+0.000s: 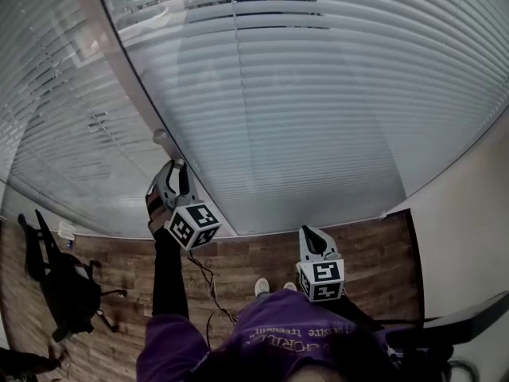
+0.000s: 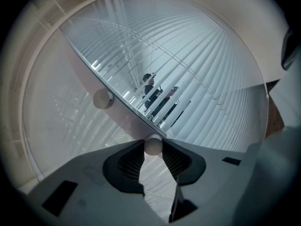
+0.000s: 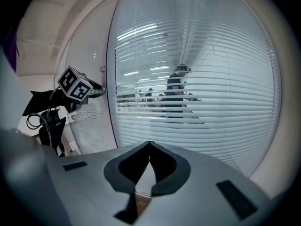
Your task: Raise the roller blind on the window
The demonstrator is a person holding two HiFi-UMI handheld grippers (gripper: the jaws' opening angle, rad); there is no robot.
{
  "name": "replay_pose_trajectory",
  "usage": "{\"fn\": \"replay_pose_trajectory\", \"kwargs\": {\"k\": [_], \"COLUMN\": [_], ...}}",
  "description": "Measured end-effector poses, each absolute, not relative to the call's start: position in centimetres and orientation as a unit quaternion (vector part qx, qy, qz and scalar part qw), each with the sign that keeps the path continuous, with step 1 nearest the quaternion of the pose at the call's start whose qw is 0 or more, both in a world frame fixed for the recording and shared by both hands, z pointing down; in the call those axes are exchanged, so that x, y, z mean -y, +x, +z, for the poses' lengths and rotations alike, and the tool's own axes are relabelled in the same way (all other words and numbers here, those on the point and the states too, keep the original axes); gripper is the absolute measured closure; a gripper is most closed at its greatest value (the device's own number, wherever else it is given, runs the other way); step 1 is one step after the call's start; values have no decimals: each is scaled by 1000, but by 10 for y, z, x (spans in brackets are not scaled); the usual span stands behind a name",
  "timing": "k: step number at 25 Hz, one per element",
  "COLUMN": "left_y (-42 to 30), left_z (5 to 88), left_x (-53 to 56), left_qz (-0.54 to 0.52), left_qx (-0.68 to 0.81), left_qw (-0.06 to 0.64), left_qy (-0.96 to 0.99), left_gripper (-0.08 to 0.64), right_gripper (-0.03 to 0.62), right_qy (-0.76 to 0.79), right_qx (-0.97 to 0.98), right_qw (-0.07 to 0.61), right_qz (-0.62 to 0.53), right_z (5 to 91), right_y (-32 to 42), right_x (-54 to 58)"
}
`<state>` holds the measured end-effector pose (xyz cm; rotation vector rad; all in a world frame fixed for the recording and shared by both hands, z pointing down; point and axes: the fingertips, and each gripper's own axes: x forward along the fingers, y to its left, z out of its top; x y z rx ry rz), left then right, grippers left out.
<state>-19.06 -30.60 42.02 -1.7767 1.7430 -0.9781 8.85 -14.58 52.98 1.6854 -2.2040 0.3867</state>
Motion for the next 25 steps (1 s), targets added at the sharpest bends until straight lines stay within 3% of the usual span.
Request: {"fn": "replay_pose_trajectory", "kwargs": {"k": [7,21,25], "left_y": [-189,-187,-187], "left_z": [419,422,425], "left_x": [307,306,305], "left_qz": [-442,-508,-554], "left_qx": [-594,-540,-494], "left_qw": [319,390,450], "left_qy": [-592,-547,-496], "left_gripper": [445,445,445], "right_gripper": [594,594,594], "right_qy": [595,590,587], "right_qx": [773,777,778], "right_qw": [174,174,177], "right_qz": [135,137,136], "right_z": [530,531,531], "right_y": [90,87,85], "right_x": [145,145,145]}}
